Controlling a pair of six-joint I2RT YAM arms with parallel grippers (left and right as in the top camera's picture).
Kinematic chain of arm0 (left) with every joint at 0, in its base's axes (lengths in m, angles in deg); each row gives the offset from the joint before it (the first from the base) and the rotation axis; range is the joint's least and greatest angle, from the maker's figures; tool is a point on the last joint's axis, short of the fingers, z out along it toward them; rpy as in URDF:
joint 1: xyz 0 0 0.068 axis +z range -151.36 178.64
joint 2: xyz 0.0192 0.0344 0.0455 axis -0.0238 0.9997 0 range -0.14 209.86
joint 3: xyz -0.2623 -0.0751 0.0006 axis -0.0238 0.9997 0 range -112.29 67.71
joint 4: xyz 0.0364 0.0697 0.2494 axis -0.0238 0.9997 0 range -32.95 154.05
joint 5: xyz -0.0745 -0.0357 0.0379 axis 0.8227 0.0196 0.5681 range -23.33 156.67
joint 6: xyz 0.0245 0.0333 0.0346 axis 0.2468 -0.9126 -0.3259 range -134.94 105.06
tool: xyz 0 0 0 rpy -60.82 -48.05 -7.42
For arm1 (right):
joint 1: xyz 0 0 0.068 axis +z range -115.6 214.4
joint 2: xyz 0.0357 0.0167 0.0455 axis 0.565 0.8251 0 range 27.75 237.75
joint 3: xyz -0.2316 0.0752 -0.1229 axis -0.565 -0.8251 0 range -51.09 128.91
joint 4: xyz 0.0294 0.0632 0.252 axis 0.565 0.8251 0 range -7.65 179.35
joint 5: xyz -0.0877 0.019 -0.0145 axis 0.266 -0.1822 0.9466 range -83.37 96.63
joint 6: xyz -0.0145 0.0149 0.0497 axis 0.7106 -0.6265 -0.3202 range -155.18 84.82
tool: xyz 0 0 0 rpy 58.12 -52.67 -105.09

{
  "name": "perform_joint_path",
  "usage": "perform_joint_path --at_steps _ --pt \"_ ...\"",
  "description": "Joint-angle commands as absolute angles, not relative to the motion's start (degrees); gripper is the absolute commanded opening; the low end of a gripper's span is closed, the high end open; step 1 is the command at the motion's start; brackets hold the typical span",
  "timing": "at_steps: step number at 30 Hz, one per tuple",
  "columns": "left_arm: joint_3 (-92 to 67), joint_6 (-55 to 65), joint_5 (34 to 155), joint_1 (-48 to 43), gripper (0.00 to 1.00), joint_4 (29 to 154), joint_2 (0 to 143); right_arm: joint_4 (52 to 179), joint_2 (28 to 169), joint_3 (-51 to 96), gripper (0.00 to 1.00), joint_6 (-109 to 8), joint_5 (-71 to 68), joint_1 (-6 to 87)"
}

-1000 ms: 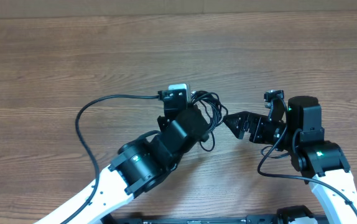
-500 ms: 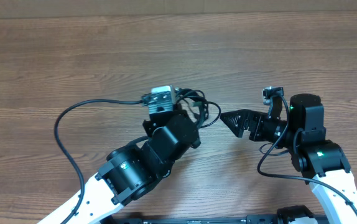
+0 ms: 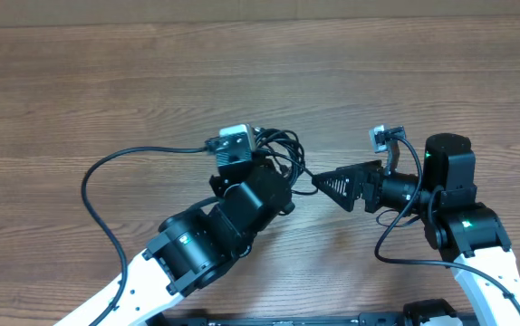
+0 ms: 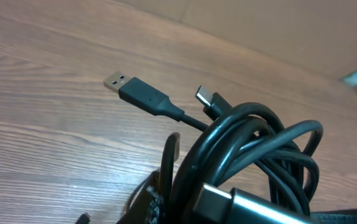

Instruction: Untangle cables

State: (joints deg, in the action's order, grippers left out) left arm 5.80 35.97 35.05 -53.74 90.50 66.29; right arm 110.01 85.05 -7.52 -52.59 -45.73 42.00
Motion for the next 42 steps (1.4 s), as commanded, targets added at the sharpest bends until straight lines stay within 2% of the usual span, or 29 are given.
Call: perform_joint_path --at_steps 1,12,19,26,39,42 --pt "5.3 37.0 37.4 -53.5 0.04 88.6 66.5 109.9 85.0 -6.5 1.00 -49.9 -47.3 41.9" --pt "5.3 36.9 43.1 -53.5 0.04 85.5 66.5 112.5 85.0 -6.5 1.00 -49.9 -38.4 41.9" --pt "5.3 36.9 44.5 -53.5 0.04 85.3 66.5 112.7 85.0 -6.5 1.00 -49.9 -38.4 41.9" --pt "5.3 31.6 36.5 -53.5 0.04 85.5 66.6 111.9 85.0 -6.5 1.00 -49.6 -42.7 41.9" --pt "5.3 28.3 44.2 -53.5 0.04 83.6 70.7 110.4 85.0 -6.5 1.00 -49.7 -43.7 41.9" --pt "5.2 27.2 44.3 -53.5 0.04 83.3 70.7 111.7 85.0 -6.5 0.92 -50.1 -37.8 41.9"
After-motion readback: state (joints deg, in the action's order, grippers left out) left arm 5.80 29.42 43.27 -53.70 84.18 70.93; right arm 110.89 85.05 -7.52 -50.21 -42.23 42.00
